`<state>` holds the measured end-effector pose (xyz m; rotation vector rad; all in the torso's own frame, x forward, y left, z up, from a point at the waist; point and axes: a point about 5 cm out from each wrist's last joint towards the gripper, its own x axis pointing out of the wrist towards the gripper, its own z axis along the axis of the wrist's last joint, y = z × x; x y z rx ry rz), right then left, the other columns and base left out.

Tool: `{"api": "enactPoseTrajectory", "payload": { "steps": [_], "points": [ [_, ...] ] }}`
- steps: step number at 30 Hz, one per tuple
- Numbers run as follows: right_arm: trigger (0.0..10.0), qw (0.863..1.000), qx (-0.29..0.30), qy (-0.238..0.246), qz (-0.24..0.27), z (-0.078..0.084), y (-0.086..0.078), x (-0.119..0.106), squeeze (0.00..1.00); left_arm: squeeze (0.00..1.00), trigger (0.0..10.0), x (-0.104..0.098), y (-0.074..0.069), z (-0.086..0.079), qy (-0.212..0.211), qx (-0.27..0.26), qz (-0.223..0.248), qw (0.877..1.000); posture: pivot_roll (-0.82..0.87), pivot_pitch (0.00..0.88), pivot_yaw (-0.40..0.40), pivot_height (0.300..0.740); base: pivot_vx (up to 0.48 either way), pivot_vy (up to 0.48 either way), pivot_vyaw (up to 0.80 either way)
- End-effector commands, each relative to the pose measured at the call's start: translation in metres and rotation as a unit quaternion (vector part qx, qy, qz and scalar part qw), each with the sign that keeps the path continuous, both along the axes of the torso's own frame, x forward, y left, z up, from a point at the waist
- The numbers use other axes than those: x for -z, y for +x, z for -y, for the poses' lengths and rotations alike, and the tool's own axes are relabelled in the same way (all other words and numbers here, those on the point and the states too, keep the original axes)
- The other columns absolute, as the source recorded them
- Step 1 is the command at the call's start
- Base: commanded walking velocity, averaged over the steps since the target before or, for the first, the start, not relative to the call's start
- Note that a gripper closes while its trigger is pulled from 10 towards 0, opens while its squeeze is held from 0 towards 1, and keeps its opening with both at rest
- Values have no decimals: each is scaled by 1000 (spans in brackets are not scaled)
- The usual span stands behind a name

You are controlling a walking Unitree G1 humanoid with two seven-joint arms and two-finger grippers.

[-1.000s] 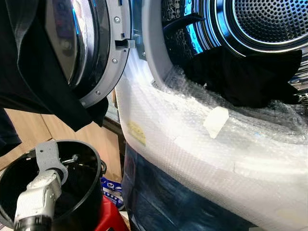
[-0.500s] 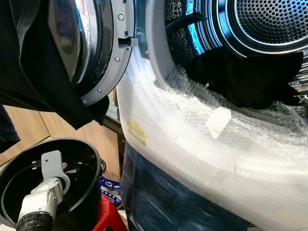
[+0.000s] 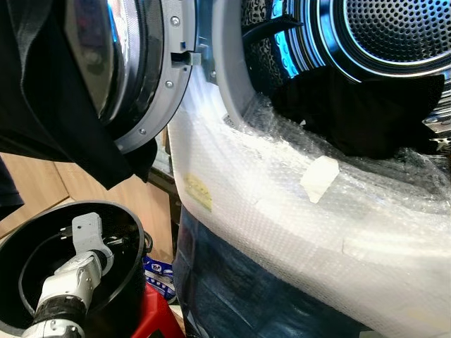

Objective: Clothes washing

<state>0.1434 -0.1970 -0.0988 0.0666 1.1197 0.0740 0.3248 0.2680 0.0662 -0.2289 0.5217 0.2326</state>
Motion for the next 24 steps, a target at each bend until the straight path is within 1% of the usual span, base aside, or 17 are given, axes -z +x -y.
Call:
{"api": "enactPoseTrajectory", "payload": {
  "steps": [1,4,6,9,10,11,12,13,14,20,23,24],
  "points": [
    [10000,1000,4,-4,8,3,2,-2,0,1000,10000,-1,1,-4,8,-15,-3,1000,5,31,-112,740,0,0,0],
    [10000,1000,-6,-6,11,2,5,-2,0,1000,10000,-2,1,-10,14,-33,-2,999,-8,29,-113,740,0,0,0],
    [10000,1000,-7,-6,14,2,6,-3,0,1000,10000,-3,-1,-18,19,-52,-7,998,-20,27,-117,740,0,0,0],
    [10000,1000,-4,-9,14,7,6,-4,0,1000,10000,-5,-3,-29,23,-92,-8,995,-32,21,-125,740,0,0,0],
    [10000,1000,-4,-9,14,7,6,-4,0,1000,10000,-5,-3,-29,23,-92,-8,995,-32,21,-125,740,0,0,0],
    [10000,1000,-3,-10,13,9,5,-4,0,1000,10000,-5,-4,-32,24,-104,-8,994,-33,15,-130,740,0,0,0],
    [10000,1000,-3,-11,13,11,3,-3,0,741,10000,-4,-5,-33,24,-110,-9,994,-33,14,-131,740,0,0,0],
    [10000,1000,-4,-11,12,11,3,-3,0,741,10000,-4,-5,-34,25,-113,-9,993,-33,14,-131,740,0,0,0],
    [10000,1000,-3,-12,9,12,1,-3,0,0,10000,-2,-7,-35,28,-118,-12,993,-36,14,-138,740,0,0,0],
    [10000,1000,-9,-15,0,16,-5,-1,0,0,10000,6,-13,-38,33,-138,-22,990,-29,9,-155,740,0,0,0],
    [10000,1000,-3,-14,-1,17,-6,-1,0,0,10000,10,-16,-39,23,-153,-27,988,-16,9,-156,740,0,0,0],
    [10000,1000,-11,-18,-1,16,-5,-1,0,0,10000,11,-16,-38,17,-155,-25,987,-14,7,-153,740,0,0,0]
  ]
}}
